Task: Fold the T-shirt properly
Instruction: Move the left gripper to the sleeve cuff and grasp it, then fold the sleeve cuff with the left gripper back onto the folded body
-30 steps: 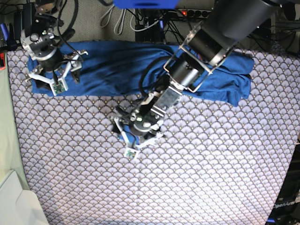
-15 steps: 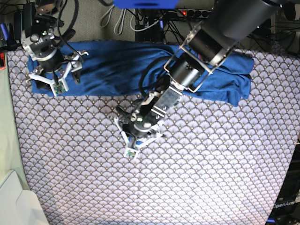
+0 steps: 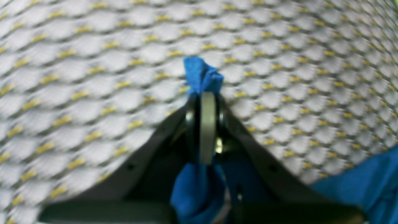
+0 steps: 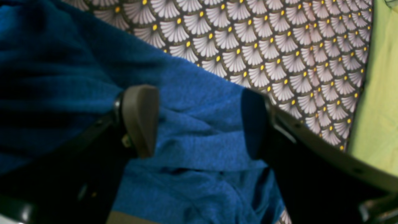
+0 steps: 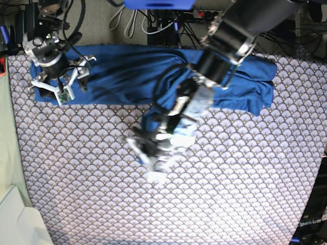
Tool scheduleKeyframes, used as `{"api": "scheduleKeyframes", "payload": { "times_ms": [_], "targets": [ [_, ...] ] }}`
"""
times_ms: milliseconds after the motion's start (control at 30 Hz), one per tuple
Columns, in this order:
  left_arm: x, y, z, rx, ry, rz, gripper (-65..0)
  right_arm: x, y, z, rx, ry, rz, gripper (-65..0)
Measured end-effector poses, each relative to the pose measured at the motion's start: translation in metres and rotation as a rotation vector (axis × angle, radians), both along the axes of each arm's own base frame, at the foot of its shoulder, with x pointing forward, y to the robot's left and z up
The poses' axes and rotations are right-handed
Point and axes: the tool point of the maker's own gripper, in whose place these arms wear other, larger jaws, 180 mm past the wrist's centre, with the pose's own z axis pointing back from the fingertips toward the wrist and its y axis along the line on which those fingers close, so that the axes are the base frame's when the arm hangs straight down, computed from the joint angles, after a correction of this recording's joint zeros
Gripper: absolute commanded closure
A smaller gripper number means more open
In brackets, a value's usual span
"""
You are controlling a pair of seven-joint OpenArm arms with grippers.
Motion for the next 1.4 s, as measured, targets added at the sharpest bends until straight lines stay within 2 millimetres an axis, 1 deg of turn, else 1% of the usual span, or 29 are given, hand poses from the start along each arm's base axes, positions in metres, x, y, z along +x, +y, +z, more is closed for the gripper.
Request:
{"api": "scheduleKeyframes", "payload": {
  "times_ms": [33, 100, 167, 200, 267, 367, 433, 533, 567, 600, 667, 700, 733, 800, 833, 933, 1000, 1033, 1100, 1167, 1267, 1400],
  "targets": [
    [-0.002, 0.010, 0.001, 0.008, 0.010, 0.011, -0.3, 0.000, 0.000, 0.000, 0.000, 0.002, 0.000, -41.5],
    [-0.005, 0.024, 0.013, 0.001, -0.003, 0.027, -0.3, 0.000, 0.000, 0.000, 0.000, 0.000, 0.000, -41.5],
    [-0.013, 0.036, 0.025, -0.027, -0.022, 0.038, -0.3, 0.000, 0.000, 0.000, 0.004, -0.002, -0.002, -41.5],
    [-0.022, 0.043, 0.027, -0.036, -0.012, 0.044, -0.3, 0.001, 0.000, 0.000, 0.003, -0.002, -0.002, -41.5],
    [-0.033, 0.062, 0.032, -0.034, -0.011, 0.069, -0.3, 0.000, 0.000, 0.000, 0.002, -0.002, -0.002, -41.5],
    [-0.042, 0.092, 0.040, -0.013, -0.042, 0.103, -0.3, 0.001, 0.001, 0.000, 0.004, -0.001, 0.002, -41.5],
    [-0.054, 0.116, 0.036, 0.006, -0.040, 0.142, -0.3, 0.001, 0.002, 0.000, 0.008, -0.002, 0.004, -41.5],
    [-0.077, 0.152, 0.024, 0.032, -0.004, 0.212, -0.3, 0.001, 0.001, 0.000, 0.008, -0.002, 0.001, -41.5],
    [-0.082, 0.164, 0.025, 0.040, -0.002, 0.239, -0.3, 0.001, 0.001, 0.000, 0.007, -0.002, 0.002, -41.5],
    [-0.083, 0.173, 0.029, 0.040, -0.018, 0.261, -0.3, 0.001, 0.002, 0.000, 0.007, -0.001, 0.003, -41.5],
    [-0.088, 0.187, 0.037, 0.045, -0.046, 0.293, -0.3, 0.001, 0.002, 0.000, 0.008, -0.003, 0.003, -41.5],
    [-0.092, 0.195, 0.037, 0.055, -0.051, 0.304, -0.3, 0.001, 0.002, 0.000, 0.009, -0.003, 0.003, -41.5],
    [-0.100, 0.202, 0.033, 0.067, -0.034, 0.315, -0.3, 0.001, 0.002, 0.000, 0.008, -0.002, 0.003, -41.5],
    [-0.116, 0.214, 0.022, 0.084, 0.011, 0.338, -0.3, 0.000, 0.002, -0.001, 0.007, 0.002, 0.002, -41.5],
    [-0.121, 0.220, 0.020, 0.098, 0.019, 0.345, -0.3, 0.000, 0.002, -0.001, 0.009, 0.000, 0.003, -41.5],
    [-0.131, 0.242, 0.022, 0.139, 0.013, 0.371, -0.3, 0.000, 0.002, -0.001, 0.010, 0.000, 0.002, -41.5],
    [-0.140, 0.255, 0.016, 0.167, 0.035, 0.384, -0.3, 0.000, 0.002, -0.001, 0.009, 0.001, 0.002, -41.5],
    [-0.146, 0.260, 0.013, 0.181, 0.047, 0.389, -0.3, 0.000, 0.002, -0.001, 0.009, 0.001, 0.002, -41.5],
    [-0.154, 0.267, 0.010, 0.220, 0.059, 0.340, -0.3, 0.000, 0.003, -0.001, 0.011, 0.000, 0.002, -41.5],
    [-0.157, 0.270, 0.011, 0.234, 0.049, 0.289, -0.2, 0.000, 0.002, -0.001, 0.010, 0.001, 0.002, -41.5],
    [-0.157, 0.287, 0.015, 0.272, 0.036, 0.290, -0.2, 0.000, 0.002, -0.001, 0.009, 0.002, 0.002, -41.5],
    [-0.158, 0.293, 0.017, 0.276, 0.033, 0.293, -0.2, 0.000, 0.002, -0.001, 0.010, 0.001, 0.002, -41.5]
  ]
}}
